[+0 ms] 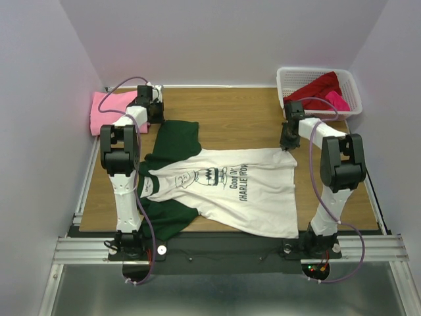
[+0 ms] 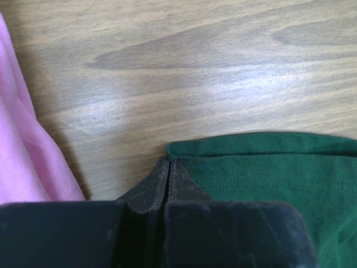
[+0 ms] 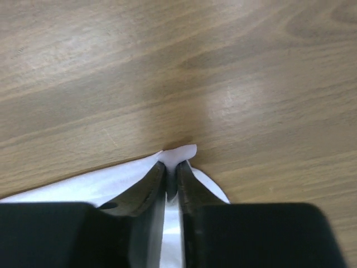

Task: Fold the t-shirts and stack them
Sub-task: Flatten the tshirt out, then fold the tshirt

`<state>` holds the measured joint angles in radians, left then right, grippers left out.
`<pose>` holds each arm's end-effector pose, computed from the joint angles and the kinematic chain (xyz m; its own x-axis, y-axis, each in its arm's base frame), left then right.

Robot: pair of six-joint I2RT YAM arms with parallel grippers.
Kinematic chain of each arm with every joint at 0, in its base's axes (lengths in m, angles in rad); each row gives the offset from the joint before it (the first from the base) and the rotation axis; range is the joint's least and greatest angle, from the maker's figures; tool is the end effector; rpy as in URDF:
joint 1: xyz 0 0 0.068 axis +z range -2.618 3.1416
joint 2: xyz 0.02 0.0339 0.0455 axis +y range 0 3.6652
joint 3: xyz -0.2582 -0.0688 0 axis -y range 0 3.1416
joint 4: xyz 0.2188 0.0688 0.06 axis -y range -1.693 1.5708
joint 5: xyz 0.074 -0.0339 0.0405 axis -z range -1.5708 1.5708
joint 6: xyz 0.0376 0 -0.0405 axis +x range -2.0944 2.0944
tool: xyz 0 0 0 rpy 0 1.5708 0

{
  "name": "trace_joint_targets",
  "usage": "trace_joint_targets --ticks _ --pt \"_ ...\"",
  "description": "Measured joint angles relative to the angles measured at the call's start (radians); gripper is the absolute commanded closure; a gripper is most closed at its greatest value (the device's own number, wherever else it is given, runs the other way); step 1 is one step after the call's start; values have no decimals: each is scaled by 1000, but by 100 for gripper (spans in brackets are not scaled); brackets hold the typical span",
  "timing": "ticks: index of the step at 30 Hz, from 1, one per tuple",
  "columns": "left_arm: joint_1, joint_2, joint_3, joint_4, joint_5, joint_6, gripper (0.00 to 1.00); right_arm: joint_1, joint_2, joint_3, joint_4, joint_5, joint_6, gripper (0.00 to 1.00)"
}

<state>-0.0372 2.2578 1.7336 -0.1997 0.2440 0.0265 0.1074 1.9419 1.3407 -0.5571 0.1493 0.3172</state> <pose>0.4853 -0.0272 0.1824 -0.6559 0.0501 -0.7532 0.2344 0.9620 -0.1401 0.3710 0.0344 0.1780 -0.8800 0.2154 -0.4234 0.2397 0.9708 -0.0044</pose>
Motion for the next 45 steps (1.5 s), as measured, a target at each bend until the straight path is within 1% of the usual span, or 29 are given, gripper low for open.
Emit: trace_joint_targets --ticks 1,4,6,9,15,18,20,23,28,35,38,45 --pt "0 0 3 0 -10 -1 100 0 3 6 -1 0 0 88" --pt "0 0 27 -15 -38 -3 100 -2 12 28 -5 -2 0 89" --pt "-1 0 77 -32 -66 -9 100 -2 25 60 -7 -1 -4 92" --pt "0 0 156 -36 -94 -13 100 -2 37 116 -18 1 -9 94" --pt "0 0 356 -21 -145 -53 100 -2 65 285 -13 12 -20 94" --pt "0 0 418 -5 -151 -66 100 -2 85 341 -12 23 -26 94" --pt "0 0 429 9 -153 -70 100 -2 103 372 -11 28 -27 94" --pt "0 0 428 14 -151 -74 100 -3 134 404 -11 28 -28 94" --pt "0 -2 410 34 -128 -74 100 -3 159 410 -14 27 -33 94" --pt "2 -69 245 38 -83 -71 100 -4 157 393 -12 26 -34 95" --pt "4 -127 173 31 -64 -66 100 -4 148 362 -13 26 -34 95" --pt "6 -283 91 29 -38 -51 100 -4 90 290 -15 24 -34 95"
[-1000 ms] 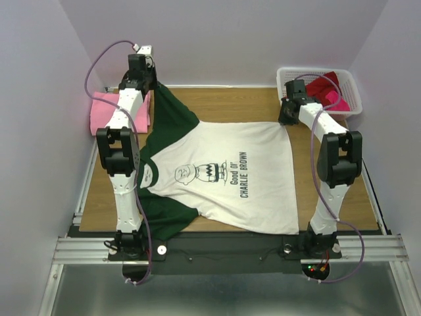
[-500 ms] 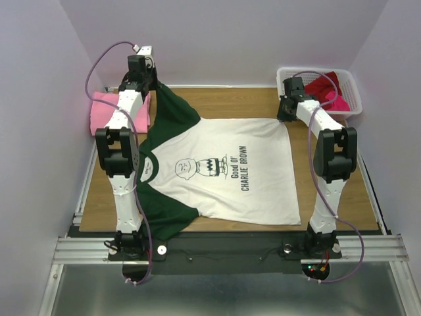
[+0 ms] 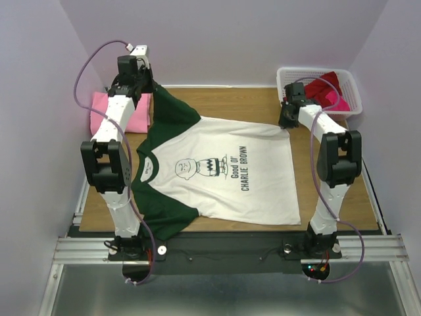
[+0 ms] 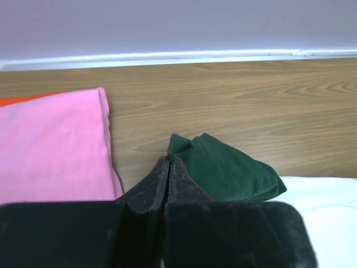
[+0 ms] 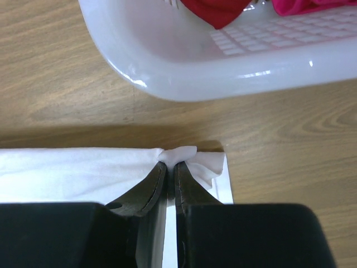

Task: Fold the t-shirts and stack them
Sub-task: Fold the tshirt

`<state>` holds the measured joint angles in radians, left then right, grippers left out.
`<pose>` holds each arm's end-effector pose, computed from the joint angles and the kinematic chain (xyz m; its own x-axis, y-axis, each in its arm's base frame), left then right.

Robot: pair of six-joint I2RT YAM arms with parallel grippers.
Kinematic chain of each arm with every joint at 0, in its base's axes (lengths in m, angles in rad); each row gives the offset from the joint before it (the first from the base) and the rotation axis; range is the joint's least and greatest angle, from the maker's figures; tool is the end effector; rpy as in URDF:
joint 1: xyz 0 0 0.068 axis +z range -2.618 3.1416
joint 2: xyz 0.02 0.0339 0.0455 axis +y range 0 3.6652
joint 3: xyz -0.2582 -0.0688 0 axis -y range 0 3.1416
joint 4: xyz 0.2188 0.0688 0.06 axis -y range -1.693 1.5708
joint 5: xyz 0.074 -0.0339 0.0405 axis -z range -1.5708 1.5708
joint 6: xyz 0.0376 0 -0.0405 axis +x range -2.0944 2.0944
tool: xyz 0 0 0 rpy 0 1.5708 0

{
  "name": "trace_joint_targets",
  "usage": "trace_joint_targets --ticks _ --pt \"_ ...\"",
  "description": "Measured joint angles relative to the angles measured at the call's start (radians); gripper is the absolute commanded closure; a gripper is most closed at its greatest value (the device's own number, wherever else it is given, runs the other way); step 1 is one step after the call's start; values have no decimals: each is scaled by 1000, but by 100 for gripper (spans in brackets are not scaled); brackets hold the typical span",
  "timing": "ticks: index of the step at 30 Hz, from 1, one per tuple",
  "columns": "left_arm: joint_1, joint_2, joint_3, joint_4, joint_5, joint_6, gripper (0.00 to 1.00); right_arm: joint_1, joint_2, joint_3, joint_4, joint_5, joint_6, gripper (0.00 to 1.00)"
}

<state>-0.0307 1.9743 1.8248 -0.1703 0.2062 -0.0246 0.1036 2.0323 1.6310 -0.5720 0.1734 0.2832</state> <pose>0.4514 -0.0216 0.3429 -0.3197 -0.0143 -0.9474 0.2165 0.9723 -0.0877 0.4207 0.0372 0.2227 -0.7910 0.1945 -0.5800 0.2247 0.9742 0.0202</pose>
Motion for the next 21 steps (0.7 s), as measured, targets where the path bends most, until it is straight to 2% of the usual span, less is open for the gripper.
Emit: trace_joint_targets --ticks 9,17,21 --pt "0 -197 -173 -42 9 -5 100 0 -52 -62 2 5 2 95" --pt "0 -346 -375 -102 -30 -39 100 0 -90 -117 3 14 8 95" --pt "0 -413 -420 -118 -56 -52 100 0 -114 -147 3 14 13 95"
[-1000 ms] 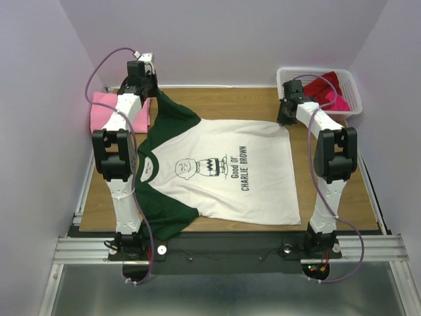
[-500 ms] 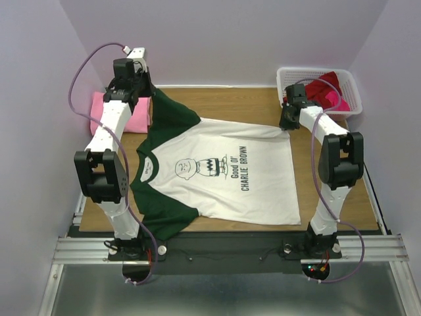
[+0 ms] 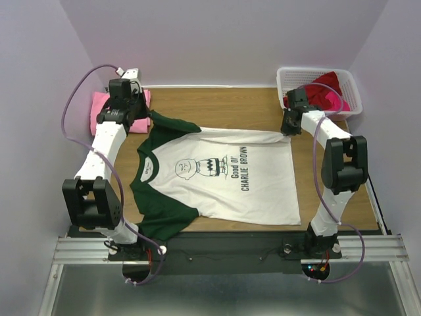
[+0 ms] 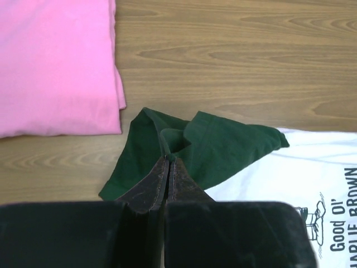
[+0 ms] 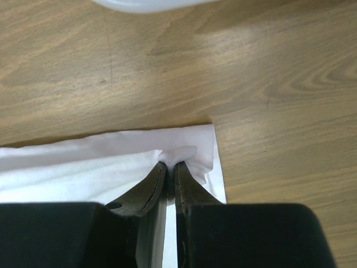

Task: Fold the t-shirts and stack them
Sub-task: Fold the tshirt

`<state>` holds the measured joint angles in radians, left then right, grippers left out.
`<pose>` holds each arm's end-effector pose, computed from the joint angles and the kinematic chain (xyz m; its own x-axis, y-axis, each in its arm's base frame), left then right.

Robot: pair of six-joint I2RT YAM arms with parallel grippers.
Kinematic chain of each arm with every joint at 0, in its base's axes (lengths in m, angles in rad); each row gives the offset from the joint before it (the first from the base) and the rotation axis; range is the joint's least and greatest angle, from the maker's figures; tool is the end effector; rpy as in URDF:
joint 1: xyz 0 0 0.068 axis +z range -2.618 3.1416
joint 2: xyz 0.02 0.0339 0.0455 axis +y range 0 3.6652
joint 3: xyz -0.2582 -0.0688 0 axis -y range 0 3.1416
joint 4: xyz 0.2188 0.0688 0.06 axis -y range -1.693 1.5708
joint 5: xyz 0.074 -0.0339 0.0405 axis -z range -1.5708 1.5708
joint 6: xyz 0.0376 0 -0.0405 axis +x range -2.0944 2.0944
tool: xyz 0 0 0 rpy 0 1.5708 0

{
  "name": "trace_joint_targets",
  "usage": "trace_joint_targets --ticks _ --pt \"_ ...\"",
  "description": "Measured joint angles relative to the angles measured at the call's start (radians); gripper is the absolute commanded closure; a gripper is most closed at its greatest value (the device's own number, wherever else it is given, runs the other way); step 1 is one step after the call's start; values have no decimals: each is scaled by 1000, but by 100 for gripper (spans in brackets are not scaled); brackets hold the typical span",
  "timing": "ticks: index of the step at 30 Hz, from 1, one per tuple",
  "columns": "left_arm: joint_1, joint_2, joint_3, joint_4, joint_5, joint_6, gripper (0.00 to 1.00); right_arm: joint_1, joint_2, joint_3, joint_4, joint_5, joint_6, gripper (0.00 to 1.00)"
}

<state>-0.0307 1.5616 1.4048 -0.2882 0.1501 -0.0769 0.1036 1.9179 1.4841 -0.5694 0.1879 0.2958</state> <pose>0.3431 -0.0162 0.3489 -0.4417 -0.0624 -0.8950 0.1317 0.9823 -0.1335 0.3899 0.0335 0.2252 -0.8028 0.2045 -0.5602 0.2428 0.9700 0.0060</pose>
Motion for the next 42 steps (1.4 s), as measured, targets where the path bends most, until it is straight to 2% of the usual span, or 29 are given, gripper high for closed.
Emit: trace_joint_targets --ticks 7,16,35,38,39,40,41,42 --pt "0 -165 -102 4 -79 -44 100 0 -3 -45 1 2 13 96" --pt "0 -318 -260 0 -99 -109 100 0 -40 -76 2 8 18 96" --pt "0 -397 -542 -69 -56 -285 100 0 -69 -241 34 -19 83 89" --pt "0 -425 -586 -92 -44 -313 94 0 -102 -270 40 -24 101 84" --pt "0 -438 -598 -100 -38 -323 88 0 -123 -283 40 -28 108 80" --pt "0 -469 -618 -105 -28 -334 80 0 -138 -291 40 -30 114 78" --pt "0 -495 -632 -110 -17 -347 62 -1 -160 -304 43 -34 121 76" --pt "0 -521 -645 -117 -8 -357 53 -1 -183 -316 44 -39 127 72"
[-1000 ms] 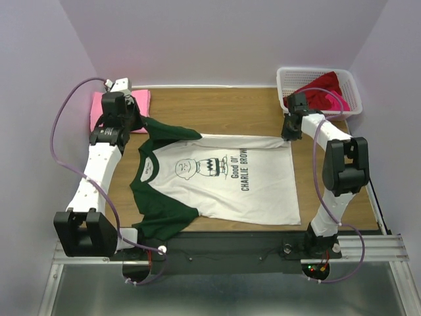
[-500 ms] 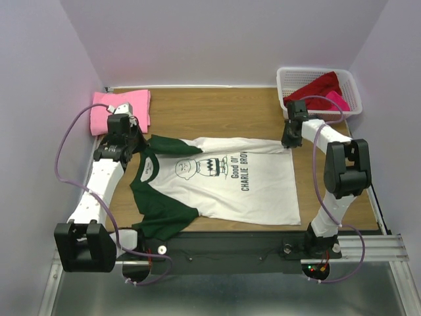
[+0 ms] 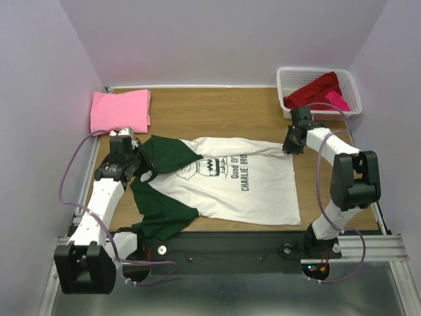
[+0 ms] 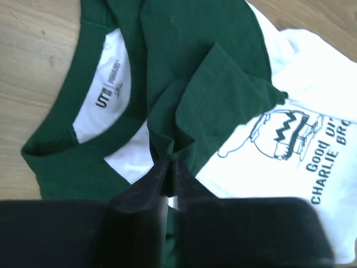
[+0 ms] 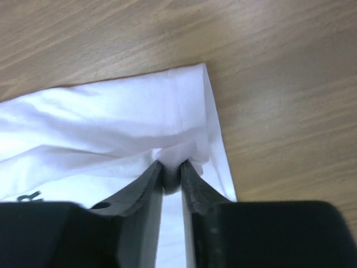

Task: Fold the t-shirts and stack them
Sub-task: Fold the tshirt

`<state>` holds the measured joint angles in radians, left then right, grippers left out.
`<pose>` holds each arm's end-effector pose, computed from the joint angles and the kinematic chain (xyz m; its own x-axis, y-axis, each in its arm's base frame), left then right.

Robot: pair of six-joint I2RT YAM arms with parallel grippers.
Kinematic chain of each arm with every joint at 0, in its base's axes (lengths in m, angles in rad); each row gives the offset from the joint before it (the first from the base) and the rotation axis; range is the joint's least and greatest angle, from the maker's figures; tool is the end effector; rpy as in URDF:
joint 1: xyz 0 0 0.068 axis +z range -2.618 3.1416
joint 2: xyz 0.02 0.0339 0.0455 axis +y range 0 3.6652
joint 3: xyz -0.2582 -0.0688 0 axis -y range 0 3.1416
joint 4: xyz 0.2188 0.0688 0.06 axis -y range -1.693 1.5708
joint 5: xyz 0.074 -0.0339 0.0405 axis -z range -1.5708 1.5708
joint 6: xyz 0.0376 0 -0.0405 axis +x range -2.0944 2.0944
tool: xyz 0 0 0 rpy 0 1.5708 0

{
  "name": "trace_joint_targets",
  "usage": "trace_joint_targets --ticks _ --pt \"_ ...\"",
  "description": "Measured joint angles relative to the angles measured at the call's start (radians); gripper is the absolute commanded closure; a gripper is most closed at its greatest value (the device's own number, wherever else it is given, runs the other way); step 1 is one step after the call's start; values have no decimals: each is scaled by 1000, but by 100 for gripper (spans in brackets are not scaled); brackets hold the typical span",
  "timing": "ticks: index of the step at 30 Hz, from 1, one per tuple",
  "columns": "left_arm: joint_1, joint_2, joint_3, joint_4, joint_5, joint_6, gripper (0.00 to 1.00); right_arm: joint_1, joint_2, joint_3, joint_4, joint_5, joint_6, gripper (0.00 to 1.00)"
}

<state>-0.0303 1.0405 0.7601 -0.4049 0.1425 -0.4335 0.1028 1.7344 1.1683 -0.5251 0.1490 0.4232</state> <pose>0.2021 -0.0115 0.2630 -0.6329 -0.3968 -0.6649 -0.1388 0.9029 -0.4068 0.3290 0.0283 0.2029 -0.8183 0.3239 -0.4748 0.3320 0.9407 0.0694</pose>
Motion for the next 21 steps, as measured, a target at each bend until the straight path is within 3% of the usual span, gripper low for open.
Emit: trace_joint_targets --ticks 1,2,5,8,14,18,21 --pt "0 -17 -7 -5 5 -16 45 0 -14 -9 2 -4 4 65" --pt "0 -51 -18 -16 19 -29 28 -1 -40 -25 4 -11 15 64" --pt "0 -117 -39 -26 50 -61 12 -4 -99 -71 10 -28 31 56" --pt "0 -183 -62 -39 81 -89 9 -5 -151 -120 10 -39 41 48" --pt "0 -179 -61 -3 99 -96 9 -5 -248 -140 13 -48 34 50" --pt "0 -14 43 21 45 -73 9 -5 -232 -66 19 -53 20 52" --pt "0 194 190 47 -9 -37 9 -5 -185 -2 31 -56 15 52"
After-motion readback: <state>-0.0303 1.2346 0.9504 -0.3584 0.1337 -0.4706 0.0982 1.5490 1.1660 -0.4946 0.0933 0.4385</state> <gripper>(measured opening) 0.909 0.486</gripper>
